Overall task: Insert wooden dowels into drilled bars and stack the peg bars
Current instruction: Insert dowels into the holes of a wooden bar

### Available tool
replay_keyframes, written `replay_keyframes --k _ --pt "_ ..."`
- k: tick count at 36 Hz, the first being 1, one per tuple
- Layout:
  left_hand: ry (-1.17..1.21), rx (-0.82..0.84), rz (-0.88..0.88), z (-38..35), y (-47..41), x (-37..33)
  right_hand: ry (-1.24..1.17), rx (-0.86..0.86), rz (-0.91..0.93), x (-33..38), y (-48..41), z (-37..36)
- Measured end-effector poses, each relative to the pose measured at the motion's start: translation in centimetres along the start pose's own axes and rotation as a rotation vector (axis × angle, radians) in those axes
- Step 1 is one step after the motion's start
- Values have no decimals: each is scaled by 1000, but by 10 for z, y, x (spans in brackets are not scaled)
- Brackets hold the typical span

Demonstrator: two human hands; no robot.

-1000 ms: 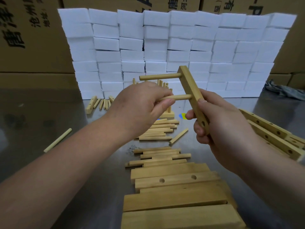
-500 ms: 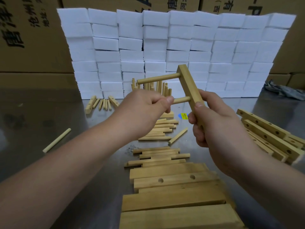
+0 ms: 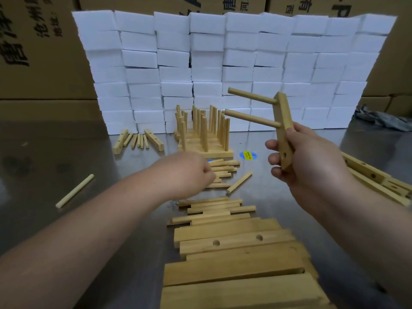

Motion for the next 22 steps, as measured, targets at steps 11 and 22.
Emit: replay_keyframes --k 11,22 --pt "-162 86 -37 -31 -5 1 -66 19 -29 -6 2 -3" --pt "110 -162 -160 4 5 -19 -81 -17 -10 -7 -5 2"
Point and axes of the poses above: each hand's wrist, its own y-axis away from the middle knuckle, its own z-axis out of the back of the hand, x = y × z, the point moved 8 cm from there along -y, towards the middle knuckle, and after that the axes turned 2 degrees about -y, right-handed, at the moved point
